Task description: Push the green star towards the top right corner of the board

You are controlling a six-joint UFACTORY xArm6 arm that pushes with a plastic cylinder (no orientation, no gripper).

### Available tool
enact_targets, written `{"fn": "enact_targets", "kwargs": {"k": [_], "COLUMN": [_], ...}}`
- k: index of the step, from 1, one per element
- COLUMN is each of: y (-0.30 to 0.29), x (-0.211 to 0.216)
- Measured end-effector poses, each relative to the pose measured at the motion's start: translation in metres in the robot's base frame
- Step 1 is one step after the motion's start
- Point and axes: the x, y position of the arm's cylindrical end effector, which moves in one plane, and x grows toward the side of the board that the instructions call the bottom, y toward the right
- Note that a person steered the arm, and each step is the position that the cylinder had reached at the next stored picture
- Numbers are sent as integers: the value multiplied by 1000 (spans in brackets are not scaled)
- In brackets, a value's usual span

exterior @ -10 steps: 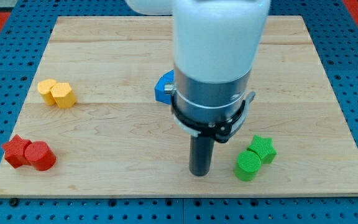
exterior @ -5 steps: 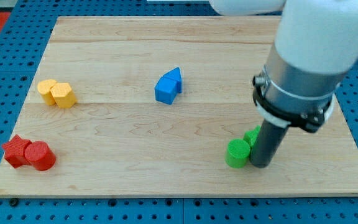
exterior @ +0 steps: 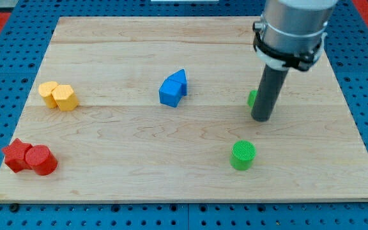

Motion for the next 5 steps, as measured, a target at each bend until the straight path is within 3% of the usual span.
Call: {"fn": "enact_targets", "kwargs": {"k": [1,3,5], "y": [7,11,26], "x": [-44,-60,-145]}}
